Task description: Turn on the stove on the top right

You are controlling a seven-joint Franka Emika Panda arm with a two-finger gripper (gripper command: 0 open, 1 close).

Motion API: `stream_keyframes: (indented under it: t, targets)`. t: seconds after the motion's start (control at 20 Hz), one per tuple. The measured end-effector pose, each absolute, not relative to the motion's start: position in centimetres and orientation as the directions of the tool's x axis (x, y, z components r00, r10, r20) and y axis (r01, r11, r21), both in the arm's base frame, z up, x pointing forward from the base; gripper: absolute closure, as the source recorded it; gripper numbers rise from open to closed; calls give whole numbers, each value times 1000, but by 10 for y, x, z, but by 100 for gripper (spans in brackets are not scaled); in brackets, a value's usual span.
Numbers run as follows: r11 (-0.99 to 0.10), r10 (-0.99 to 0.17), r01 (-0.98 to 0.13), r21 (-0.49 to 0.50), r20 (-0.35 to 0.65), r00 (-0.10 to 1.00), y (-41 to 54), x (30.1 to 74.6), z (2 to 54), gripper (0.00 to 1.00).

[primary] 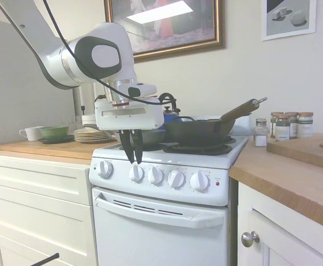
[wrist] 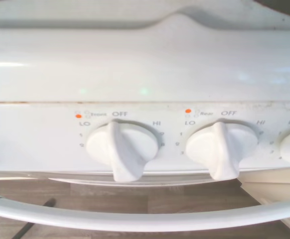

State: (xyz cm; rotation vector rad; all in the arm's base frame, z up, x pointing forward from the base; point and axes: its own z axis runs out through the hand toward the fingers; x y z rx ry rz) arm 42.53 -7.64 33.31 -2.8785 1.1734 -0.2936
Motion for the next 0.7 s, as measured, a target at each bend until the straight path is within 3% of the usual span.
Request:
stream_keyframes:
  t: [0.7]
  targets:
    - [-711,-701,-696,-97,169,693,-74,413,337,0]
